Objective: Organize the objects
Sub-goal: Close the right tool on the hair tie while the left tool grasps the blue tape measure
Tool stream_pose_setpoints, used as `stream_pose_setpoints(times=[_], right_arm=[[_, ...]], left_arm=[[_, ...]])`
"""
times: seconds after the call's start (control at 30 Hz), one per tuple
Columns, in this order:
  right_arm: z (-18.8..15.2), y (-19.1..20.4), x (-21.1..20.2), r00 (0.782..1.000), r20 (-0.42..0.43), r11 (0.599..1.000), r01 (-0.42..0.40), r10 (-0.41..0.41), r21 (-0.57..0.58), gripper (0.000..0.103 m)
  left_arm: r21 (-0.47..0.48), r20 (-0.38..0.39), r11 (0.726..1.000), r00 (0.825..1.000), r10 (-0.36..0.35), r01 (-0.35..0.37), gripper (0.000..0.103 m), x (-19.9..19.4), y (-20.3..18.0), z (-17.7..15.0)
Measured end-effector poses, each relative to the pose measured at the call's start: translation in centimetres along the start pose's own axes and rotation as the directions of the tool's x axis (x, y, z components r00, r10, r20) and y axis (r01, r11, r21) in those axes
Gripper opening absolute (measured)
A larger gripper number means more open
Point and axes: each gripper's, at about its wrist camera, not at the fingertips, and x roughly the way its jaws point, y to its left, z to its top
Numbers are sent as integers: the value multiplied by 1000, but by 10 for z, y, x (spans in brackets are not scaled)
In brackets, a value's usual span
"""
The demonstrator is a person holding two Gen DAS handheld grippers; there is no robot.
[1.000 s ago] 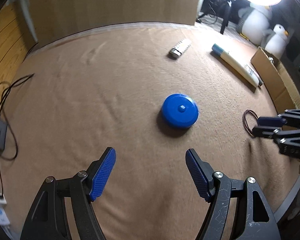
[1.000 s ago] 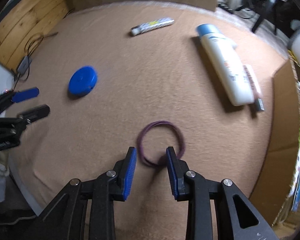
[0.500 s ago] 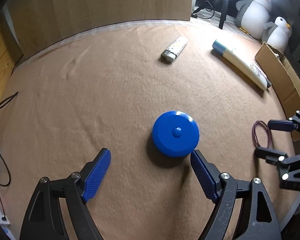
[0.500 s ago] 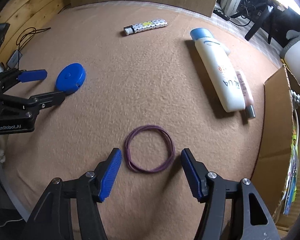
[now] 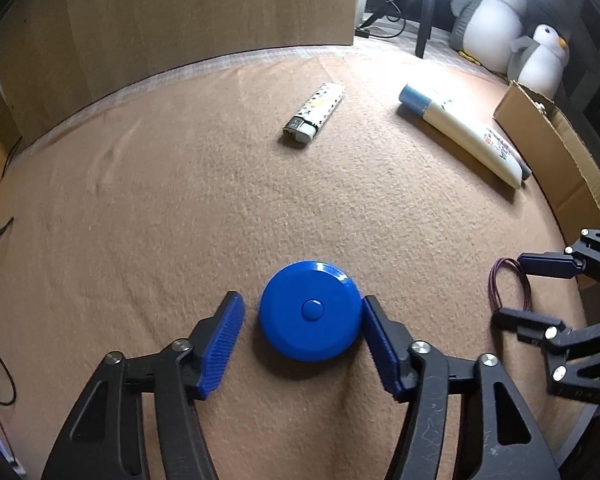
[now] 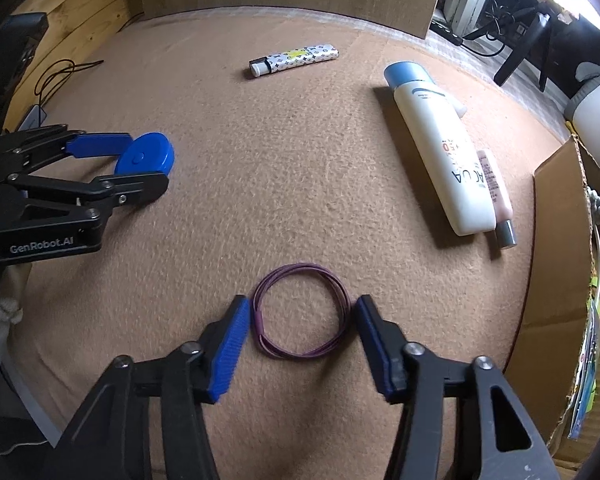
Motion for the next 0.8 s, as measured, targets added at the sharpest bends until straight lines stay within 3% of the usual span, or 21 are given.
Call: stream_pose_setpoints(times=[0.07, 0.13, 0.2, 0.27, 0.8], right_arm=[[0, 0, 0, 1000, -1, 1000, -3, 3, -7, 35], [3, -3, 2, 1000, 0, 1000, -3, 3, -8, 31], [4, -3, 2, 1000, 1, 1000, -13, 13, -6, 15], [4, -2, 2, 1000, -3, 1000, -19, 19, -10, 5], [1, -13, -12, 998, 46, 997, -49, 47, 59, 5]], left_arm=[[3, 4, 1000, 1000, 3, -3, 54, 0, 0, 0], [-3, 6, 1000, 1000, 2, -2, 54, 0, 0, 1], [-3, 12, 1000, 1000, 2, -2, 54, 0, 0, 1], [1, 20, 1000, 1000, 1, -1, 54, 0, -1, 1], [-16, 33, 1000, 999, 11, -10, 54, -14, 6, -10]])
